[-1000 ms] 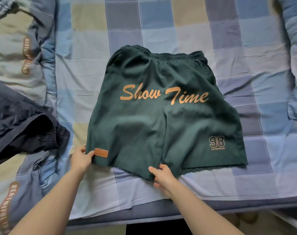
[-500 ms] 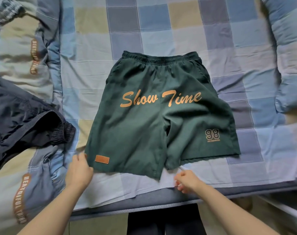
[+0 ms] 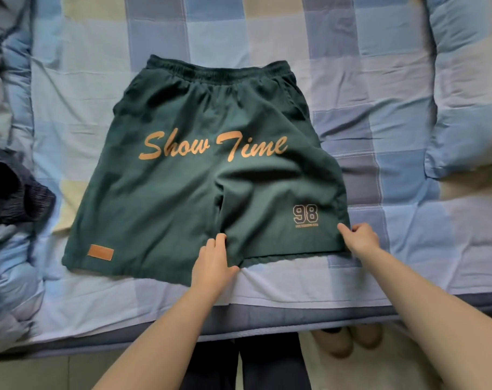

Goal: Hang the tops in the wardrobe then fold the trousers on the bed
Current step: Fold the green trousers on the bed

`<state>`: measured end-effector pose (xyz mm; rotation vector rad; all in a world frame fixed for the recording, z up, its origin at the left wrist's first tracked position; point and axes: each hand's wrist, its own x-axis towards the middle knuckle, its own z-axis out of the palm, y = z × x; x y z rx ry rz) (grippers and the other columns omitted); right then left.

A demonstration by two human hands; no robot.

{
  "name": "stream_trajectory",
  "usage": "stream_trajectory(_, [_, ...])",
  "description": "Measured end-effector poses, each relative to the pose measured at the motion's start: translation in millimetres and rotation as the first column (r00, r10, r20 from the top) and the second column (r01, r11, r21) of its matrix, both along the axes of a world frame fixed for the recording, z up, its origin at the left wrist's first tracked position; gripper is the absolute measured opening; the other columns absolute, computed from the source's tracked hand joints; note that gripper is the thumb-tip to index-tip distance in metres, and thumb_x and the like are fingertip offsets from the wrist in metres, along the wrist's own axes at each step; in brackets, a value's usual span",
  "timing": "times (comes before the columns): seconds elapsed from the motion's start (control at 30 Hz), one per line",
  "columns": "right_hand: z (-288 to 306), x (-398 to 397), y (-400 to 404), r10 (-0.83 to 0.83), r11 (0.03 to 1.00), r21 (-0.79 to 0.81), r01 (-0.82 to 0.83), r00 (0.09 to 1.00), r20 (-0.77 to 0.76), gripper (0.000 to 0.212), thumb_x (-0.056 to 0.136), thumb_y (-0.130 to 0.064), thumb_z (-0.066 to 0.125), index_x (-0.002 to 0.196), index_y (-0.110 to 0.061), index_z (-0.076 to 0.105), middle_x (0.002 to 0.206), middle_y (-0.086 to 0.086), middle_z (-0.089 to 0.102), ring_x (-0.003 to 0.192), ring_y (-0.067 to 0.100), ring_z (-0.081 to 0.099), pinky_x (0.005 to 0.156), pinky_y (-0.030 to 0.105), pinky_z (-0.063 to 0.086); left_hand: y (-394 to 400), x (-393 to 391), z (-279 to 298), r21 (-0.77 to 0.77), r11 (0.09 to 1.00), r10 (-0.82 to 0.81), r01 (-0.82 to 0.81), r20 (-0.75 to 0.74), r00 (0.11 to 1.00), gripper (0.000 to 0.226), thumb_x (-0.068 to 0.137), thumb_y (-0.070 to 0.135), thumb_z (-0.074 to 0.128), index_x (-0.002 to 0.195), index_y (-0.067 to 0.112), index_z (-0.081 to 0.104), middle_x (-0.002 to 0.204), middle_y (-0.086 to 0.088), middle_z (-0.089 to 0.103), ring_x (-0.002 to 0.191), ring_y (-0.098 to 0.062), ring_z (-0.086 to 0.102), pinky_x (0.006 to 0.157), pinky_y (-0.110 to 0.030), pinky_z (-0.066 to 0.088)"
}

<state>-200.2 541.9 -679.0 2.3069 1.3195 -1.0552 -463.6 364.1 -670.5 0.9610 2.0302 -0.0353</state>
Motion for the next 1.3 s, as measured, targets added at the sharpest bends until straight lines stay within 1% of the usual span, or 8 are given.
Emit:
stream_trajectory(0.13, [-5,4,2,0.146,0.989,-0.017,-0.148,0.986,-0.075,0.037,0.094,-0.028,0.055,0.067,-0.016,0.033,0.066,0.003,0.044,0.074,0.026,0.043,0.063,0.032,0.032,5,13,-3,0.035,0.999,0.001,0.005,-0.161,0.987,0.027,0.086,0.003,0.053,0.109,0.014,0.045,0.106,-0.007,0.062,0.093,-0.031,0.056,0.072,-0.041,0.046])
stream_trajectory(0.27, [9,17,-4,0.061,0.998,0.046,-0.049,0.946,-0.318,0.016,0.094,-0.01,0.052,0.077,-0.007,0.05,0.067,0.004,0.047,0.07,0.022,0.04,0.055,0.023,0.034,-4,16,10,0.099,0.995,0.007,0.007,-0.145,0.989,0.038,0.078,-0.009,0.041,0.109,0.012,0.045,0.102,-0.01,0.058,0.086,-0.036,0.054,0.068,-0.043,0.044])
stream_trajectory(0.4, [32,41,-26,-0.1,0.992,0.011,0.122,0.855,-0.51,0.012,0.095,-0.004,0.052,0.097,-0.003,0.064,0.086,0.009,0.066,0.078,0.018,0.059,0.076,0.03,0.051,-30,10,35,0.226,0.946,-0.206,0.233,-0.135,0.969,0.069,0.07,-0.015,0.052,0.135,0.008,0.051,0.107,-0.013,0.053,0.083,-0.035,0.055,0.069,-0.044,0.05])
stream_trajectory(0.47, [37,56,-37,-0.05,0.998,0.009,0.063,0.864,-0.501,0.011,0.094,-0.002,0.054,0.094,-0.004,0.064,0.08,0.004,0.066,0.072,0.012,0.06,0.068,0.018,0.051,-42,8,44,0.243,0.907,-0.303,0.343,-0.188,0.934,0.074,0.065,-0.018,0.061,0.134,0.01,0.057,0.11,-0.014,0.055,0.082,-0.035,0.059,0.068,-0.04,0.053])
stream_trajectory(0.6, [30,76,-49,-0.085,0.987,-0.16,0.025,0.922,-0.378,0.015,0.096,0.007,0.043,0.091,0.003,0.057,0.073,0.016,0.06,0.044,0.008,0.058,0.043,0.016,0.049,-55,12,50,0.042,0.862,-0.478,0.506,-0.266,0.837,0.069,0.045,-0.012,0.082,0.109,0.012,0.072,0.107,-0.007,0.058,0.074,-0.03,0.06,0.046,-0.03,0.051])
stream_trajectory(0.73, [18,89,-44,0.148,0.902,-0.364,-0.233,0.958,-0.246,0.03,0.095,0.001,0.046,0.067,-0.009,0.052,0.067,0.011,0.062,0.048,0.014,0.053,0.046,0.02,0.038,-52,16,42,-0.323,0.806,-0.552,0.496,-0.106,0.827,0.041,0.087,0.016,0.054,0.128,0.022,0.055,0.14,0.001,0.036,0.116,-0.027,0.043,0.087,-0.035,0.047])
stream_trajectory(0.9, [21,59,12,0.334,0.912,-0.184,-0.366,0.925,-0.182,0.02,0.092,-0.015,0.053,0.073,-0.012,0.06,0.087,0.013,0.07,0.084,0.027,0.061,0.074,0.03,0.045,0,30,35,-0.187,0.833,-0.55,0.521,-0.184,0.814,0.029,0.089,0.024,0.048,0.118,0.019,0.051,0.124,-0.002,0.045,0.114,-0.027,0.042,0.086,-0.037,0.042])
stream_trajectory(1.3, [1,-93,198,0.24,0.967,0.183,-0.178,0.879,-0.412,0.011,0.089,-0.015,0.047,0.081,-0.013,0.054,0.08,0.012,0.051,0.078,0.019,0.044,0.075,0.04,0.047,155,134,1,0.158,0.724,-0.654,0.671,-0.15,0.741,0.081,0.093,0.015,0.049,0.154,0.037,0.001,0.124,-0.008,0.045,0.109,-0.029,0.042,0.075,-0.035,0.032])
